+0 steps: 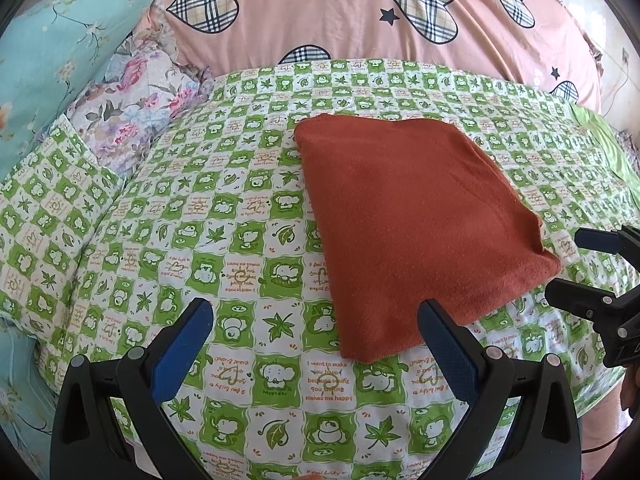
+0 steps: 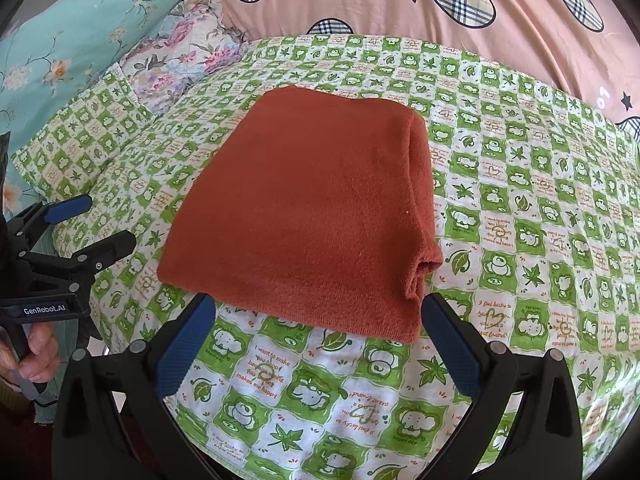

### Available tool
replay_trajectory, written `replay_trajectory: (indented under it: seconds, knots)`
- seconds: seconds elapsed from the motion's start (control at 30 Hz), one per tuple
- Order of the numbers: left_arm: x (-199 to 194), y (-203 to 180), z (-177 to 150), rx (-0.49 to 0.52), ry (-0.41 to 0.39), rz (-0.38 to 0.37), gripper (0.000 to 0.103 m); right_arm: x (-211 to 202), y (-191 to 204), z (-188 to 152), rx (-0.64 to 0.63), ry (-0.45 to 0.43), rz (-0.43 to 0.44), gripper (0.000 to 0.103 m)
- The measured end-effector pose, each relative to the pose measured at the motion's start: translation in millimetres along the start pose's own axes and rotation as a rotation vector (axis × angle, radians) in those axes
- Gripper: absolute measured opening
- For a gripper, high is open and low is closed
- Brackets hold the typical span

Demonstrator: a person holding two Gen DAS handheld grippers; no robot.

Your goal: Fold small clothes

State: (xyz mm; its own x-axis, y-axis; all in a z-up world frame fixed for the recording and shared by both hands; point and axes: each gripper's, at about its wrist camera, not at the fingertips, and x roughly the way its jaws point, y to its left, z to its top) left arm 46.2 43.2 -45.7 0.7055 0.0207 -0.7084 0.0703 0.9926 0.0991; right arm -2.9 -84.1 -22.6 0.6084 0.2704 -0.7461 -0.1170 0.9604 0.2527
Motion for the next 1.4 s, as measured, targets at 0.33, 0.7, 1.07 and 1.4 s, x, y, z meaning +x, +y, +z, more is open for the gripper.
replay_trajectory:
  seconds: [0.33,0.7,1.07,1.4]
  knots:
    - [-0.2,-0.7,-0.8,-0.001,0.005,0.003,0.102,-0.7,-0.1,2.1,-0.005,-0.003,0.002,0.102]
    - [-2.5,2.6,-0.8,0.001,-0.016,0.006,0.102,-4.8,3.8,4.0,-0.014,-0.012,-0.001,0.102]
    - [-5.8,-0.6,4.4,0.017,-0.036,0.002,0.102,-8.8,1.9,7.2,-0.018,-0.022,0.001,0.102]
    - [-8.5,-1.9,7.1,0.029,-0.049,0.002,0.102,-11.2,0.7,11.2,-0.025,-0.031,-0.002,0.102]
